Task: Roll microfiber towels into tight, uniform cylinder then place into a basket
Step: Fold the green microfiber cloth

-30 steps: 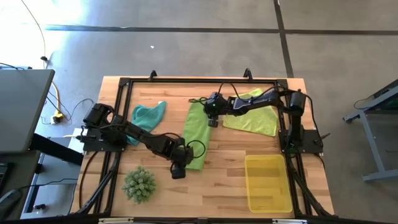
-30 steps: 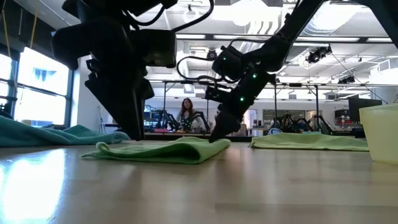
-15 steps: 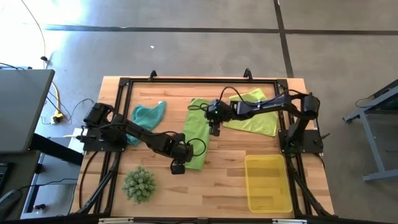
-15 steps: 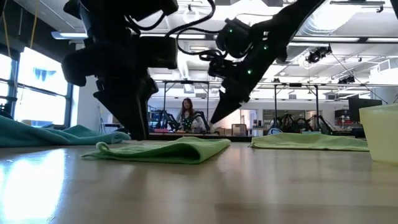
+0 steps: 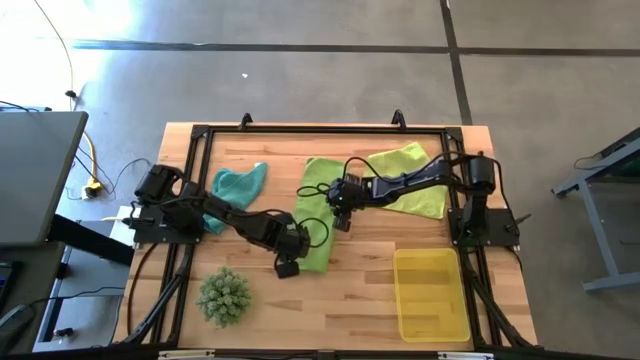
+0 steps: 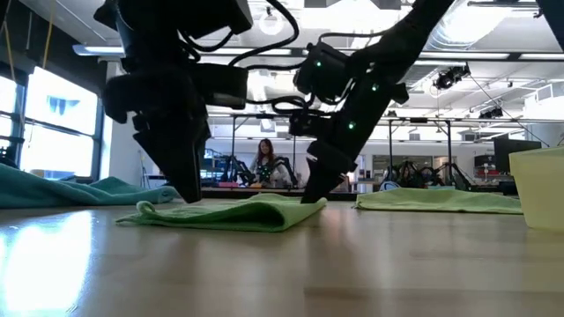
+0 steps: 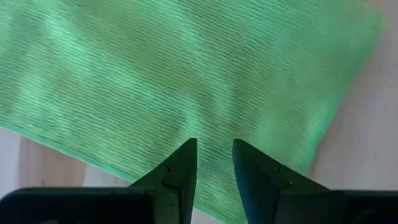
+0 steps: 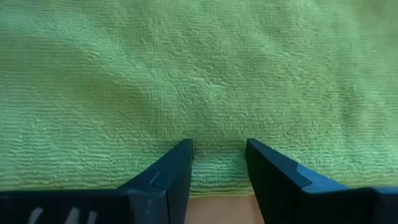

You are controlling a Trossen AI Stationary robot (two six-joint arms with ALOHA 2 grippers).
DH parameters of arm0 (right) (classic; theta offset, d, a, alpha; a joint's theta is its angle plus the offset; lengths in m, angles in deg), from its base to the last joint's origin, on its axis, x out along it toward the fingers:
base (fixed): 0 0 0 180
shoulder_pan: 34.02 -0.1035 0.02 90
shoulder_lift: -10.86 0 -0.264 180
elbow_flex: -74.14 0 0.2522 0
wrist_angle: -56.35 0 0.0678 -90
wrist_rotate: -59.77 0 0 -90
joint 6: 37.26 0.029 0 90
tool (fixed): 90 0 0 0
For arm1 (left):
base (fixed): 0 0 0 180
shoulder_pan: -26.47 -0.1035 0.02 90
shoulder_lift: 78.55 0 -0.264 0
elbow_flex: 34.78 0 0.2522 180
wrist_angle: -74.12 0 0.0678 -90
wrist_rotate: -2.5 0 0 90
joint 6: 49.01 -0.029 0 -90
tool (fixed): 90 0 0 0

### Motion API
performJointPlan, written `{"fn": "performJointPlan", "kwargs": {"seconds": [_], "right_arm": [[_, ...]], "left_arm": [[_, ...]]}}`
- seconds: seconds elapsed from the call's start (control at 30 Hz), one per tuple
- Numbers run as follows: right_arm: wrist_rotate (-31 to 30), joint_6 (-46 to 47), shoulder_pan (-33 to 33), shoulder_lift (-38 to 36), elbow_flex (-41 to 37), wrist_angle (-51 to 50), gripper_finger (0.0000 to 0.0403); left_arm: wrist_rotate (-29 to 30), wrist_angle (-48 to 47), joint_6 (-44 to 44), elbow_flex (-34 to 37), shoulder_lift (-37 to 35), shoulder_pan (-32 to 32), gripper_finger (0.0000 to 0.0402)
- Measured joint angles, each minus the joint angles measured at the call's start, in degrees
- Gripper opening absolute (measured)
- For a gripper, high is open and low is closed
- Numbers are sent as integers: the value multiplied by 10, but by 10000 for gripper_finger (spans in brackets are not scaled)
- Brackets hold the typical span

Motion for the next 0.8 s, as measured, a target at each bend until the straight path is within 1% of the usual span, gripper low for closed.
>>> {"fn": "performJointPlan", "kwargs": {"seconds": [0.1,0.17,0.3,0.37,0.47,0.53,0.63,0.7,0.8], "right_arm": [[-30,-31,12,1,0,1,145],[-41,-68,22,1,0,3,145],[-42,-124,47,1,0,17,145],[-38,-129,55,-5,-1,13,145],[-10,-130,60,-34,-1,-4,145],[17,-136,53,-55,-1,-20,145],[50,-153,33,-80,-1,-53,145],[65,-163,14,-92,-1,-74,145],[73,-181,-21,-96,-1,-119,145]], "left_arm": [[-1,1,9,0,0,9,94],[-2,5,13,0,0,15,94],[3,22,0,0,0,22,94],[6,28,-18,0,0,23,94],[7,29,-42,0,0,23,94],[8,27,-72,0,0,23,94],[22,27,-142,0,0,23,94],[32,28,-196,0,0,23,94],[45,27,-285,0,0,23,94]]}}
